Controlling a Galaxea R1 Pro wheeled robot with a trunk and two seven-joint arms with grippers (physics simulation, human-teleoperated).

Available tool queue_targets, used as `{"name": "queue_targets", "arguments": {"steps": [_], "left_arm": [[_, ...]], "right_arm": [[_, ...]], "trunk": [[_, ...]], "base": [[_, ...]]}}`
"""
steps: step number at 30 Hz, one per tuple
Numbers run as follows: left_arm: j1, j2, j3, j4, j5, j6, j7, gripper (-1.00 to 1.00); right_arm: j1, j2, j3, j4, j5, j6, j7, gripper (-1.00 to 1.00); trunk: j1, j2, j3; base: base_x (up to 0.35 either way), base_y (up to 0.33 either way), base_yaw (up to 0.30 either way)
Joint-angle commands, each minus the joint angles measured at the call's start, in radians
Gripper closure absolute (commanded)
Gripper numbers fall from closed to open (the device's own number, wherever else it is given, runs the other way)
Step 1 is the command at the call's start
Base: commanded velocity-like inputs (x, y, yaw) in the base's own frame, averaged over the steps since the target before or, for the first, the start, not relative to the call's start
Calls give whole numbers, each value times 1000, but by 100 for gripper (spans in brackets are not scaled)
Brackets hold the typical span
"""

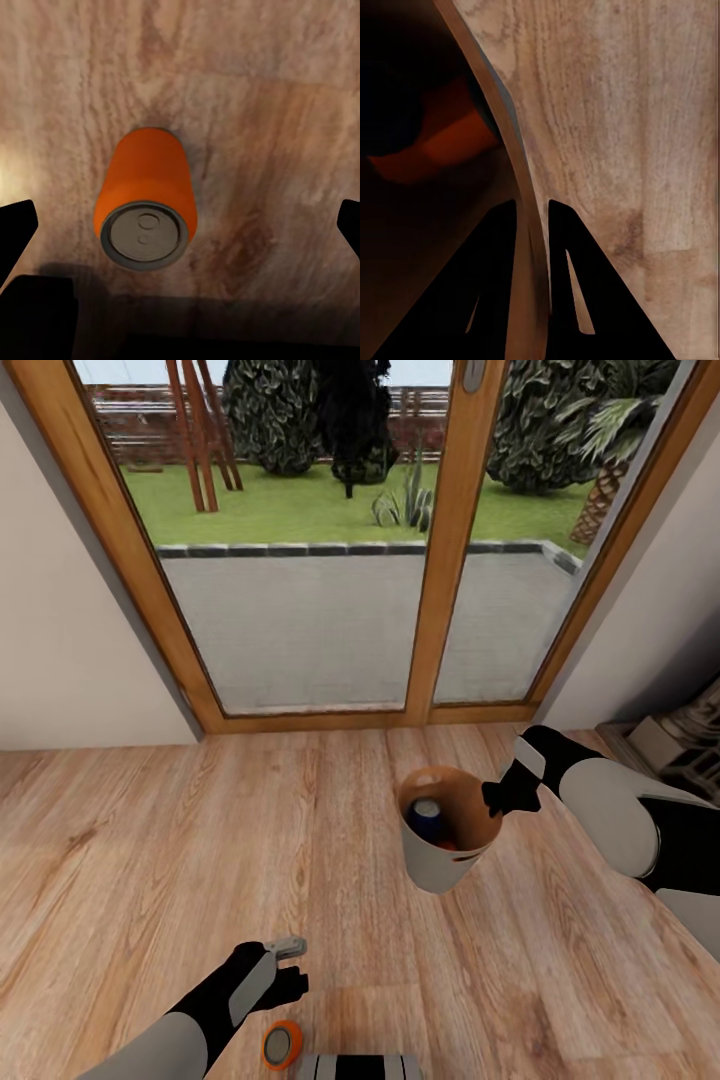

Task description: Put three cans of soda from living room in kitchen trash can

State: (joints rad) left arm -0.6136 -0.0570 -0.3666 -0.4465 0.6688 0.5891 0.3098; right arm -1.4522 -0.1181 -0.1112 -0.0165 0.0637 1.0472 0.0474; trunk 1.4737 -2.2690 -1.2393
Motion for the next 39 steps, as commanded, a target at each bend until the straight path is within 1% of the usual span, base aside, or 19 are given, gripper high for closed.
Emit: {"name": "queue_targets", "arguments": {"steps": [1,11,18,26,33,39], "left_arm": [[0,0,0,0,0,0,0,-100],[0,-6,0,8,0,0,0,-100],[0,-9,0,10,-1,0,0,-100],[1,-5,0,13,-1,0,-1,-100],[2,-3,0,14,0,1,-1,-100],[2,-3,0,14,0,1,-1,-100]], "right_arm": [[0,0,-21,0,-25,0,5,100],[0,1,-22,-4,-25,0,5,100],[0,0,-21,-5,-25,0,5,100],[-1,1,-22,-4,-25,0,5,100],[-1,5,-22,-3,-25,0,4,100],[-2,3,-22,-2,-25,0,4,100]], "trunk": [[0,0,-1],[38,-70,-39],[38,-70,-41],[38,-70,-41],[65,-119,-63],[65,-119,-63]], "base": [[0,0,1],[0,0,0],[0,0,0],[0,0,0],[0,0,0],[0,0,0]]}}
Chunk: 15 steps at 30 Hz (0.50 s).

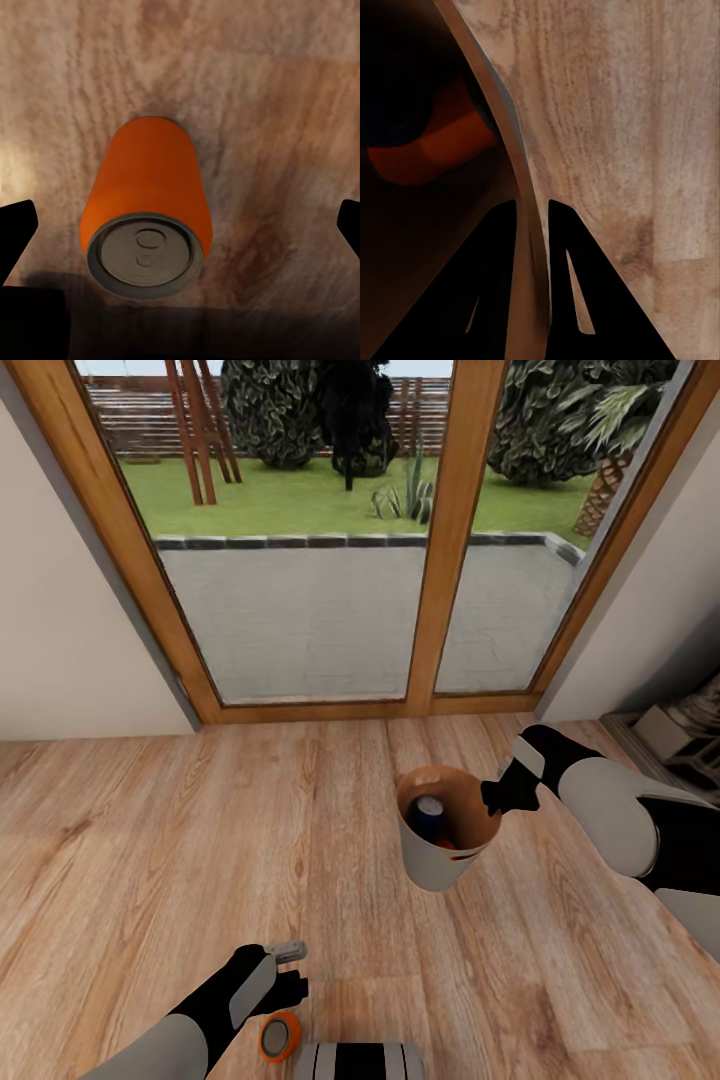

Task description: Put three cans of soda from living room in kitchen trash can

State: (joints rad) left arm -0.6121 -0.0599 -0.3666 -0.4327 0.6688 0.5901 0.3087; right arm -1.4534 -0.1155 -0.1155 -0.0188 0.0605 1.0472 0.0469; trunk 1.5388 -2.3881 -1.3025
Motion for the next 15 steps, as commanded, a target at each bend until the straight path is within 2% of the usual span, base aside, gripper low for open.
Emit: {"name": "queue_targets", "arguments": {"steps": [1,5,15], "left_arm": [[0,0,0,0,0,0,0,-100],[0,0,0,0,0,0,1,-100],[0,-1,0,2,0,0,0,-100]], "right_arm": [[0,0,-17,0,-22,0,4,100],[0,-2,-17,1,-22,0,4,100],[-1,-3,-16,2,-22,0,4,100]], "trunk": [[0,0,0],[0,0,0],[34,-63,-28]], "base": [[0,0,0],[0,0,0],[0,0,0]]}}
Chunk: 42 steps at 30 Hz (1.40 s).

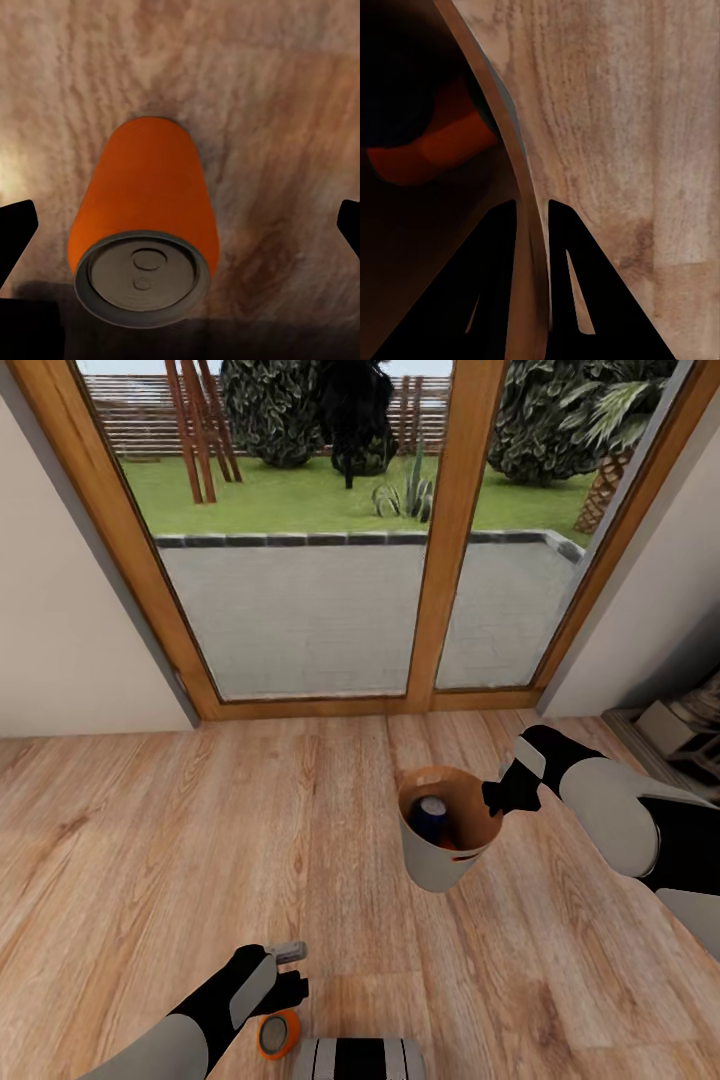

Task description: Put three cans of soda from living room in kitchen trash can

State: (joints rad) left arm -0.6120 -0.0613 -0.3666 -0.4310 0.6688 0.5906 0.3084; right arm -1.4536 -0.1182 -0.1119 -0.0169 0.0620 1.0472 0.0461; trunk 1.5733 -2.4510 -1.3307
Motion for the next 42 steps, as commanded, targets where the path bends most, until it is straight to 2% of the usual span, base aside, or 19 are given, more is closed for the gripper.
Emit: {"name": "queue_targets", "arguments": {"steps": [1,24,42], "left_arm": [[0,0,0,1,0,0,0,-100],[1,0,0,5,2,-10,1,-100],[6,-1,0,42,-3,-40,1,-100]], "right_arm": [[0,0,-20,0,-24,0,5,100],[-1,-1,-20,-2,-24,0,5,100],[1,-2,-19,0,-23,0,5,100]], "trunk": [[0,0,0],[0,0,0],[0,0,0]], "base": [[0,0,0],[0,0,0],[0,0,0]]}}
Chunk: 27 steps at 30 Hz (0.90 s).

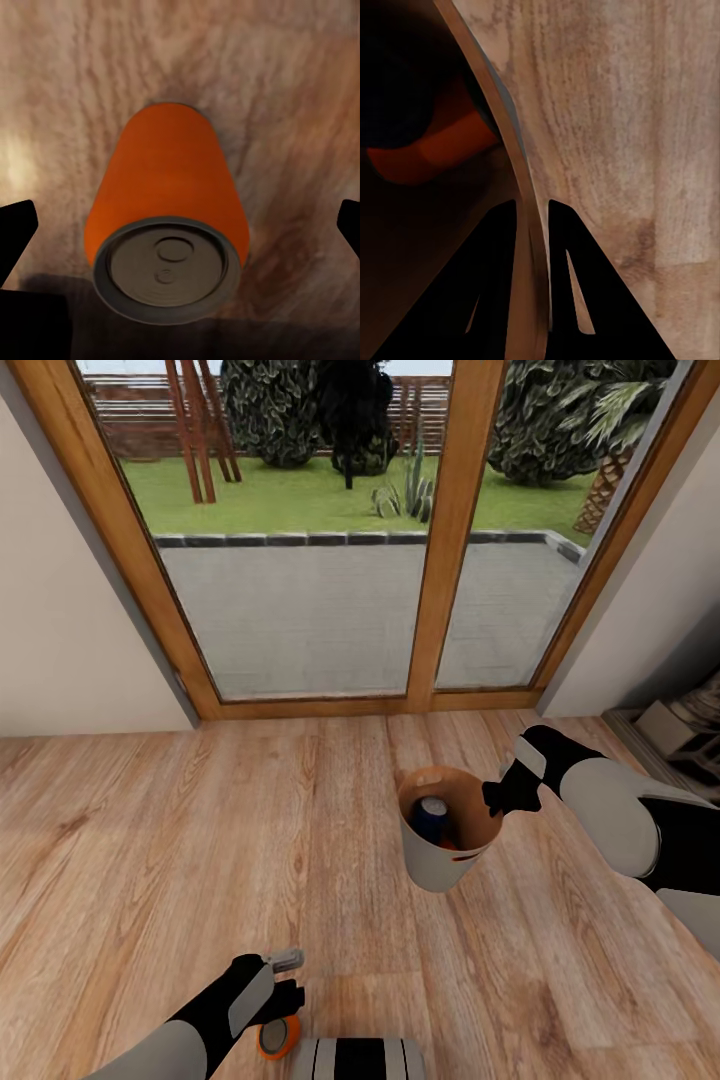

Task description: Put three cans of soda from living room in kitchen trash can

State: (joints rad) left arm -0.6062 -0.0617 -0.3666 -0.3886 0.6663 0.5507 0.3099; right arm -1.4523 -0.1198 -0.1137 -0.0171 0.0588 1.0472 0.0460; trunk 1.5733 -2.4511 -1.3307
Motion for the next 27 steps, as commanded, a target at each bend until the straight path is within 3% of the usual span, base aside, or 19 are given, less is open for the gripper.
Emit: {"name": "queue_targets", "arguments": {"steps": [1,27], "left_arm": [[0,0,0,1,-1,-3,0,-100],[2,-3,0,14,-1,-18,-1,-100]], "right_arm": [[0,0,-17,0,-20,0,5,100],[0,0,-17,0,-19,0,5,100]], "trunk": [[0,0,0],[0,0,0]], "base": [[0,0,0],[0,0,0]]}}
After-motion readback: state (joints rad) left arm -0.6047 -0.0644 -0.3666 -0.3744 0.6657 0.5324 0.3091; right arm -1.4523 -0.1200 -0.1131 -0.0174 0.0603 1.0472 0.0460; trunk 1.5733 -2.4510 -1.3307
